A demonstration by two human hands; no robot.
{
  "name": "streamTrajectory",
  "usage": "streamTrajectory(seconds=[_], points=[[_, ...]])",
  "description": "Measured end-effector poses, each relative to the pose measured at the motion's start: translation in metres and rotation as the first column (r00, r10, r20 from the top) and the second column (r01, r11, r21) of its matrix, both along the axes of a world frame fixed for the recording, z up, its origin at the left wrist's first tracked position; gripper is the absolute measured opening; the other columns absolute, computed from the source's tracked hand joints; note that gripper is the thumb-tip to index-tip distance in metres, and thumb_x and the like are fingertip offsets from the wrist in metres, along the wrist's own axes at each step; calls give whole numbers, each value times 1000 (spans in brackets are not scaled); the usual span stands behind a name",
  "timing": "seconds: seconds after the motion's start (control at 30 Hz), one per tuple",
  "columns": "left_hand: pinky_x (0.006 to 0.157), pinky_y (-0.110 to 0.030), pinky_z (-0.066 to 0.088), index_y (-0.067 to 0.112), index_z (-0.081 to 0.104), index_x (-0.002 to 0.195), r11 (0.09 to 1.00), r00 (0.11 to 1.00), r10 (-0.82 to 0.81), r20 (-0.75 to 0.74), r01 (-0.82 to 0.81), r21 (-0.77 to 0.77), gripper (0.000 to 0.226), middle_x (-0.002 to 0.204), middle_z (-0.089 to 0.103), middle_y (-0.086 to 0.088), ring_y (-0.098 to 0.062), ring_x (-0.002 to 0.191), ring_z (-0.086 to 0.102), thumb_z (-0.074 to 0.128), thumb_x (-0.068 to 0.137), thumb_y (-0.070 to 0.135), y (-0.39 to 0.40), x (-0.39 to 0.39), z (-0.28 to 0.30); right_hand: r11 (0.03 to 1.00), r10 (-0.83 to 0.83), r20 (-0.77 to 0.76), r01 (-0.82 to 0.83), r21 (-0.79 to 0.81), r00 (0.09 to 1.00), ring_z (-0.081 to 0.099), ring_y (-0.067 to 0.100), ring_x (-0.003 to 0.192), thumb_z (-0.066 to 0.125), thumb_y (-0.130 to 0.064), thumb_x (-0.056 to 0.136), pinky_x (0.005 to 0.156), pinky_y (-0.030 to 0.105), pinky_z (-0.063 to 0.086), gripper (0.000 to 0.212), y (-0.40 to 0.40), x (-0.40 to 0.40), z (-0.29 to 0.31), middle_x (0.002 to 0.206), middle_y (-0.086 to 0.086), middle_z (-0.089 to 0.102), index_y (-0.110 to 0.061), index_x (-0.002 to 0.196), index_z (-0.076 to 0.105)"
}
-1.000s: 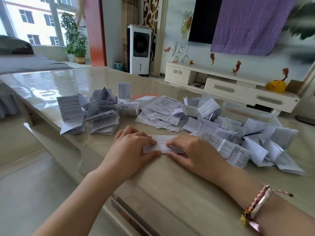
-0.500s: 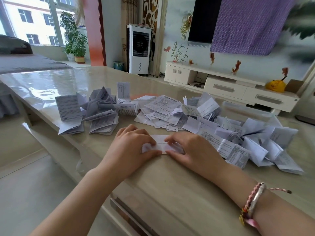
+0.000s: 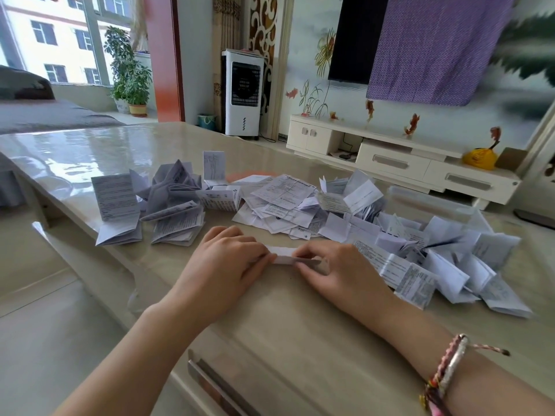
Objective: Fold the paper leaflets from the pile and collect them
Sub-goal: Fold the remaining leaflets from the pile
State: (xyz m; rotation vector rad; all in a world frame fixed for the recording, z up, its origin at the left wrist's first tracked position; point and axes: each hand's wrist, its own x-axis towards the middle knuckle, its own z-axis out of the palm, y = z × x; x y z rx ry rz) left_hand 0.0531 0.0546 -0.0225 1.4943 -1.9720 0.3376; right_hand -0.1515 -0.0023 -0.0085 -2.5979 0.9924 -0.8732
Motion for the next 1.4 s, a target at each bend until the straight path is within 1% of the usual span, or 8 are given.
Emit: streamTrajectory(seconds=[0.13,0.3,0.57,0.67,0.97,1.1,1.23,1.4], points=[[69,-24,38,27,70,77,1000,976,1,-220,3,20,39,62,59,13,-10,67,52,42,88,52,4,-8,4,974,-58,193,13,225,980,64,-1,77,71,-26,85,71,14,47,8,0,2,3,76,-13,69,-24,77,71],[65,-30,42,32,72,85,995,921,86,-380,-58,84,11,64,60,9,-11,67,53,64,85,39,6,-14,7,948,-104,194,38,316,975,63,5,72,72,-30,83,68,23,48,11,-2,4,2,76,-7,69,-20,78,71],[90,-31,38,30,48,128,925,944,286,-162,-229,304,42,90,50,8,-20,106,47,52,91,49,4,-13,-2,991,-121,-153,112,-67,981,48,14,100,65,-29,86,88,29,40,31,-4,9,-4,101,-8,49,-21,115,57],[96,-30,35,32,46,129,911,944,311,-114,-262,319,39,115,47,7,-20,112,42,48,94,48,7,-13,-2,989,-72,-150,50,-141,986,51,16,104,65,-18,83,87,29,42,29,-2,8,-3,108,-6,57,-23,111,62],[86,-30,39,36,66,110,974,975,148,-163,-115,198,23,101,46,12,-17,98,47,57,89,32,10,-7,-3,976,23,-315,-90,-200,949,62,14,93,42,-48,89,85,29,43,37,6,-2,0,99,-9,68,-25,104,67],[74,-19,37,38,70,97,985,951,-2,-309,54,162,22,84,47,16,-7,84,45,67,75,43,10,-8,-1,957,-28,-256,-48,-286,966,62,17,77,47,-34,90,72,32,48,24,9,2,3,84,-5,68,-22,96,67],[68,-33,44,38,72,87,996,968,20,-250,1,85,16,63,44,17,-10,71,44,62,74,39,8,-10,1,983,-36,-184,1,-186,982,61,16,80,53,-25,82,72,34,50,18,11,2,4,82,-6,67,-23,92,68],[81,-26,47,36,63,117,999,908,35,-418,-17,47,41,78,63,22,-3,79,58,71,77,32,9,-13,8,995,-20,99,10,97,995,62,6,79,62,-24,88,72,27,48,8,12,2,6,79,-11,68,-25,86,69]])
